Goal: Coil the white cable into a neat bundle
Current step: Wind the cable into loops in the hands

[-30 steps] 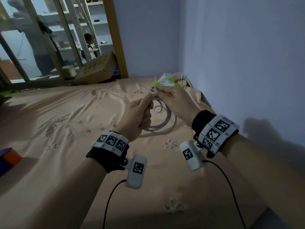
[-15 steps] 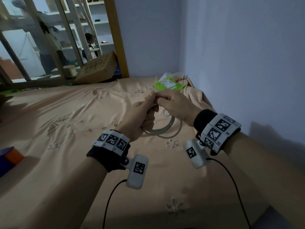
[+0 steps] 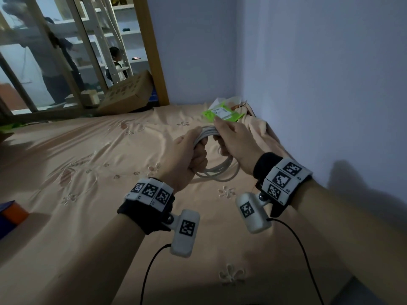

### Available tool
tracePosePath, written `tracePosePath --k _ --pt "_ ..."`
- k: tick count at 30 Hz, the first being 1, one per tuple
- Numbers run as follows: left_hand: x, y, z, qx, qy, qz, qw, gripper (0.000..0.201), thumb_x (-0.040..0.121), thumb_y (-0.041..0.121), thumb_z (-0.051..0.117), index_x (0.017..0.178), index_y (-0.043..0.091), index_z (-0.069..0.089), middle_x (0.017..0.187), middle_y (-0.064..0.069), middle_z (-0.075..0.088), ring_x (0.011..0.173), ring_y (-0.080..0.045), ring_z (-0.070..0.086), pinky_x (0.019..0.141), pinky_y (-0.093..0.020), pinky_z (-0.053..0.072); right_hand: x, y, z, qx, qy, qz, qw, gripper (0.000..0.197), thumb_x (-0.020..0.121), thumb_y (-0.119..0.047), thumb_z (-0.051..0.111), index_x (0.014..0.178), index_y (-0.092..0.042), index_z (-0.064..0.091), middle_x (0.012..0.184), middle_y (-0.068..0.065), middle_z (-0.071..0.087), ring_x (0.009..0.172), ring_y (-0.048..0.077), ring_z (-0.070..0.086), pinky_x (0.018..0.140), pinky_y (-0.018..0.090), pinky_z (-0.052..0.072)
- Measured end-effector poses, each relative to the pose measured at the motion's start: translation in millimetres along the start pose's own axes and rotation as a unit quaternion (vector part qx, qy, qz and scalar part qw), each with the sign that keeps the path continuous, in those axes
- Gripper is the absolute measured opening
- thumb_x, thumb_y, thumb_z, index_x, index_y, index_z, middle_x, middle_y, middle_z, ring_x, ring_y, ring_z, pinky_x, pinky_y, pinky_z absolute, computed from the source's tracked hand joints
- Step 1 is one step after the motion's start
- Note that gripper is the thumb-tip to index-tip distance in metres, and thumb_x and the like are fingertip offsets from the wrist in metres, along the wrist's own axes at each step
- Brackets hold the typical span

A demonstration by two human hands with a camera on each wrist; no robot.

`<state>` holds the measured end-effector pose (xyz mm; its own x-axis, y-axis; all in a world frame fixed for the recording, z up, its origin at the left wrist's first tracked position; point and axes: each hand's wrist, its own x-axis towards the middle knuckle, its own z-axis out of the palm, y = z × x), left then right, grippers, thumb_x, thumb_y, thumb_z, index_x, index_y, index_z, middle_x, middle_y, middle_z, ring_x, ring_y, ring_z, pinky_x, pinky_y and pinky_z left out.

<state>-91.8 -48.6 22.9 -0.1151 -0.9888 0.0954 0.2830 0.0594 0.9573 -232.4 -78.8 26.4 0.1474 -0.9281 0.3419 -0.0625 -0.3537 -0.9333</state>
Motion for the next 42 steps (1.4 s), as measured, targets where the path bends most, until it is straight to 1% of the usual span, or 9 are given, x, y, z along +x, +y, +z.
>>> tracePosePath --k 8,11,15,20,24,28,33,38,42 --pt "1 16 -5 0.121 -0.106 -0.089 0.983 0.039 0.099 0.038 0.047 0.079 0.006 0.053 0.050 -0.002 0.035 0.038 -0.013 0.027 0.042 -0.024 0.030 6 -8 -15 -0.171 -0.137 -0.041 0.975 0.051 0.103 -0.039 0.043 0.078 0.003 0.059 0.069 0.013 0.053 0.053 0.021 0.041 0.045 0.029 0.036" --pt "2 13 -2 0.120 -0.107 -0.085 0.983 0.041 0.100 0.041 0.046 0.076 0.008 0.052 0.051 0.001 0.028 0.038 -0.011 0.022 0.040 -0.022 0.025 8 -14 -17 -0.169 -0.160 0.001 0.973 0.041 0.103 -0.037 0.042 0.082 -0.004 0.056 0.071 0.013 0.050 0.049 0.015 0.038 0.043 0.026 0.034" --pt "3 7 5 0.079 -0.078 -0.031 0.993 0.039 0.101 0.039 0.045 0.072 0.014 0.045 0.049 0.007 0.022 0.037 -0.007 0.017 0.037 -0.021 0.016 9 -16 -21 0.025 -0.128 0.077 0.989 0.027 0.101 -0.029 0.048 0.078 -0.016 0.053 0.060 -0.001 0.040 0.048 0.009 0.031 0.045 0.022 0.029" --pt "2 3 7 0.002 -0.056 0.016 0.998 0.037 0.102 0.036 0.042 0.074 0.013 0.046 0.044 0.010 0.023 0.035 -0.005 0.018 0.038 -0.022 0.015 5 -12 -26 0.222 -0.085 0.136 0.962 0.019 0.098 -0.031 0.056 0.085 -0.018 0.054 0.050 -0.007 0.037 0.041 0.006 0.030 0.054 0.025 0.027" --pt "-1 -4 8 -0.037 -0.042 0.036 0.998 0.036 0.102 0.036 0.041 0.074 0.013 0.045 0.042 0.011 0.023 0.034 -0.004 0.017 0.039 -0.022 0.013 -1 0 -28 0.306 -0.062 0.113 0.943 0.023 0.097 -0.027 0.060 0.109 -0.011 0.049 0.057 -0.005 0.047 0.047 0.005 0.041 0.058 0.025 0.031" --pt "-1 -7 12 -0.051 -0.020 0.052 0.997 0.037 0.103 0.036 0.040 0.073 0.014 0.043 0.043 0.010 0.023 0.034 -0.005 0.018 0.039 -0.022 0.017 -5 2 -25 0.373 -0.051 0.074 0.923 0.032 0.091 -0.021 0.065 0.115 -0.007 0.049 0.070 -0.001 0.049 0.061 0.008 0.045 0.061 0.023 0.037" --pt "0 -8 16 -0.034 -0.025 0.041 0.998 0.038 0.102 0.038 0.042 0.074 0.013 0.046 0.044 0.007 0.023 0.037 -0.008 0.018 0.046 -0.027 0.017 2 -3 -19 0.211 0.020 0.043 0.976 0.019 0.093 -0.024 0.066 0.102 -0.008 0.058 0.058 -0.008 0.042 0.047 0.007 0.035 0.048 0.023 0.034" --pt "-4 2 11 -0.034 -0.064 -0.026 0.997 0.038 0.102 0.038 0.043 0.080 0.008 0.051 0.048 0.002 0.029 0.039 -0.012 0.028 0.048 -0.026 0.043 4 -14 -23 0.147 -0.035 0.033 0.988 0.014 0.095 -0.021 0.063 0.095 -0.012 0.052 0.047 -0.011 0.037 0.038 0.006 0.028 0.039 0.020 0.024" --pt "-1 12 14 0.011 -0.058 -0.077 0.995 0.051 0.097 0.056 0.042 0.071 0.012 0.047 0.046 0.005 0.024 0.036 -0.008 0.020 0.036 -0.018 0.027 4 -20 -18 0.032 -0.109 0.020 0.993 0.015 0.095 -0.021 0.063 0.088 -0.016 0.051 0.051 -0.005 0.048 0.043 0.009 0.031 0.042 0.025 0.022"
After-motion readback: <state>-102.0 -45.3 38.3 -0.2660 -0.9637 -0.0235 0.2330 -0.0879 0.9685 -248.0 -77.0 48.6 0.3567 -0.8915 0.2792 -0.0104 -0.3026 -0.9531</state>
